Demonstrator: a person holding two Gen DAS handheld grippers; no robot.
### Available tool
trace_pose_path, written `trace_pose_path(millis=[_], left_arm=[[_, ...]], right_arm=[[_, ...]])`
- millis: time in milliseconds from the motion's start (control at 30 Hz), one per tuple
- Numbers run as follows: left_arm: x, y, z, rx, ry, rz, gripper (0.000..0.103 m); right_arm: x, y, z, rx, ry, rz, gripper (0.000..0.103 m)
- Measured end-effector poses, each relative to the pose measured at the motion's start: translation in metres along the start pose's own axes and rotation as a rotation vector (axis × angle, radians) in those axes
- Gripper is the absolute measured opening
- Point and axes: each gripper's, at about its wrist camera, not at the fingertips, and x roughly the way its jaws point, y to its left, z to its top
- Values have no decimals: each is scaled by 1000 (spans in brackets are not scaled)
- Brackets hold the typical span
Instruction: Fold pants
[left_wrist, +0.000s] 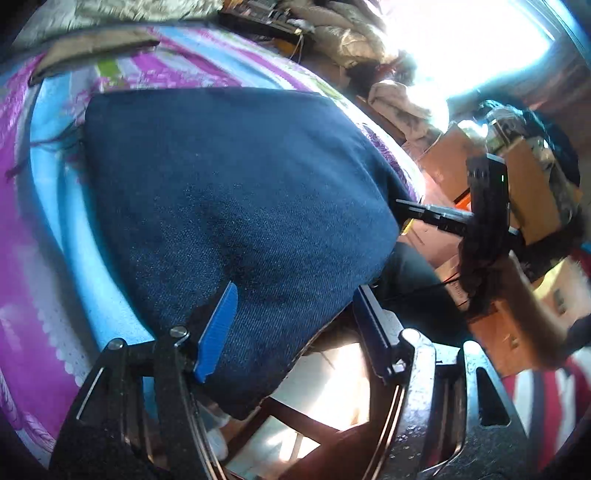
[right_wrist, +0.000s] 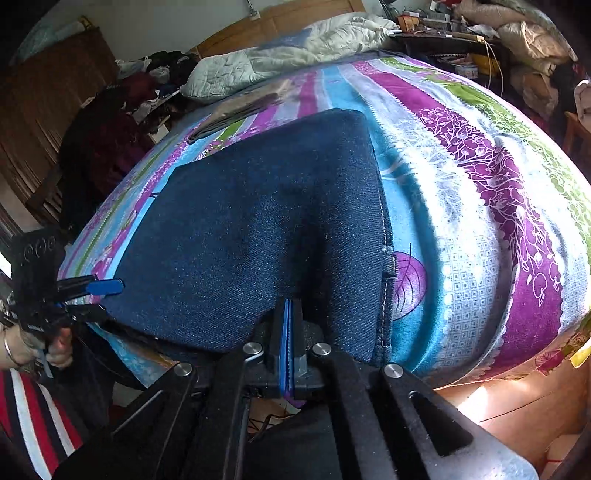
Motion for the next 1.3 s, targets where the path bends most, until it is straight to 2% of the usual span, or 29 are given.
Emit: trace_pose_path(millis=[33,67,100,133,167,200,300,367,467,567,700,767,800,867,900,967,1067,1133,1233,1300], left_arm=[[0,1,3,-9,4,1,61],[-2,5,11,-43,11,-10,57],[-7,10,20,-81,12,-26,56],[-17,15,28,-100,-17,-34,56],[-28,20,35,-110,-58,-23,58],[-37,28,40,-131,-90,-19,61],[-45,69,49,-294,-130,-61,64],[-33,93,49,-384,-98,-89,64],[-16,103,40,-430,-66,-83,64],[-5,110,36,-463,-78,-96,64],[-3,98,38,-440,-82,-89,64],[-1,89,39,-414,-71,-75,65],[-1,86,38,-402,-70,-76,69],[1,79,39,-364,-68,-75,74],[2,78,40,-345,-65,-70,74],[9,76,46,-317,-53,-64,75],[16,84,58,-316,-69,-35,78],[17,92,60,-321,-78,-15,77],[12,84,51,-301,-53,16,64],[6,79,43,-306,-49,-12,43]], right_arm=[[-7,-1,6,11,-11,27,0],[-18,-5,11,26,-55,63,7],[-27,-12,17,46,-90,83,25],[-33,-20,23,63,-110,87,40],[-37,-23,26,62,-122,70,60],[-37,-27,30,47,-136,45,64],[-18,-37,41,28,-98,91,65],[1,-45,47,40,-64,99,65],[26,-64,55,101,-26,104,66],[43,-88,53,222,-34,225,71],[46,-95,49,232,2,419,72],[46,-90,43,184,26,450,72],[46,-91,41,173,27,464,72],[48,-101,40,216,1,516,68],[52,-108,42,258,-21,528,59],[61,-117,44,307,-52,496,48],[68,-109,49,276,-62,465,50],[64,-107,46,271,-68,475,49],[56,-100,35,260,-67,481,48],[52,-97,26,282,-86,502,48]])
